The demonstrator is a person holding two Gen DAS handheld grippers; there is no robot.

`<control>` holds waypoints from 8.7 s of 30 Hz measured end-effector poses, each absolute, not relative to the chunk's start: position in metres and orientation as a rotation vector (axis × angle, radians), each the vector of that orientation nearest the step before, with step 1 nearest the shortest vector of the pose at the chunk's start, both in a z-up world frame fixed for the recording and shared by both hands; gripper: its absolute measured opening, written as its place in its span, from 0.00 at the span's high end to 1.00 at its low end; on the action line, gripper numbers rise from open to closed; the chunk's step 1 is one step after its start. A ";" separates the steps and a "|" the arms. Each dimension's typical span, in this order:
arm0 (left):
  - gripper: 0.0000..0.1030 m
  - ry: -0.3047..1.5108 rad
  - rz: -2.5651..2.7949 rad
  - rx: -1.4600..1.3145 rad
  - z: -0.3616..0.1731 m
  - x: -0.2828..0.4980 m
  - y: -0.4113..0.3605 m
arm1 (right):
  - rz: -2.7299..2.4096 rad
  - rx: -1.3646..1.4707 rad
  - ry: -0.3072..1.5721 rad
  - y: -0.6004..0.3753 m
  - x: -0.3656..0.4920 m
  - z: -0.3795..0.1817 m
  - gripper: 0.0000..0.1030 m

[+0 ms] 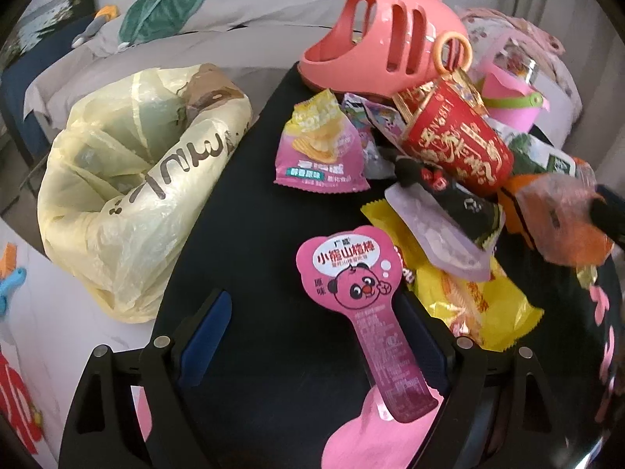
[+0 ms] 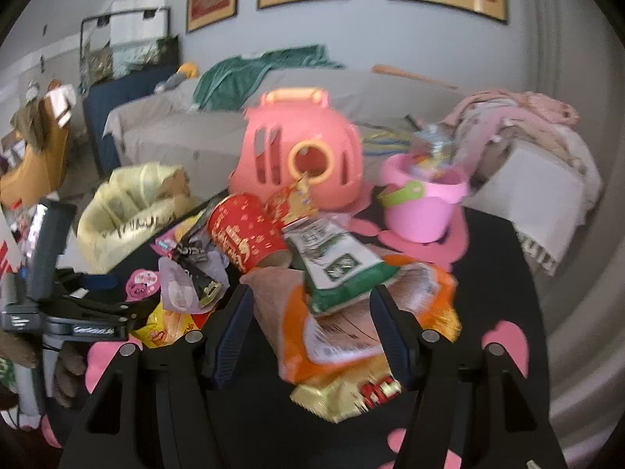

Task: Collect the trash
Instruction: 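Grasp the orange snack bag with the right gripper while the left gripper grasps the pink lollipop card, then carry the orange snack bag to the yellow trash bag and release it with the right gripper, then grasp the red paper cup on the table with the right gripper, then lift the red cup with the right gripper while the left gripper grasps the potato chips bag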

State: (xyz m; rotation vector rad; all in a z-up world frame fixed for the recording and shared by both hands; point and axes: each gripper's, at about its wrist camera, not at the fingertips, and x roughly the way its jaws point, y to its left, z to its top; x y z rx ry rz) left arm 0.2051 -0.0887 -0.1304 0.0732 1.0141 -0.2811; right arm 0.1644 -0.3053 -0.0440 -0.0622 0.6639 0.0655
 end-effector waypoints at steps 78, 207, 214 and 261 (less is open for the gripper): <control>0.50 0.695 -0.153 -0.134 -0.020 0.280 0.072 | 0.407 0.009 0.448 -0.198 0.244 0.102 0.89; 0.85 0.939 -0.473 -0.231 -0.111 0.264 -0.018 | 0.259 -0.101 0.982 -0.229 0.309 -0.089 0.39; 0.85 0.945 -0.476 -0.216 -0.111 0.248 -0.020 | 0.223 0.004 0.919 -0.246 0.290 -0.077 0.44; 0.86 0.614 -0.126 -0.261 -0.013 0.233 0.120 | 0.463 0.005 0.617 -0.099 0.268 0.036 0.44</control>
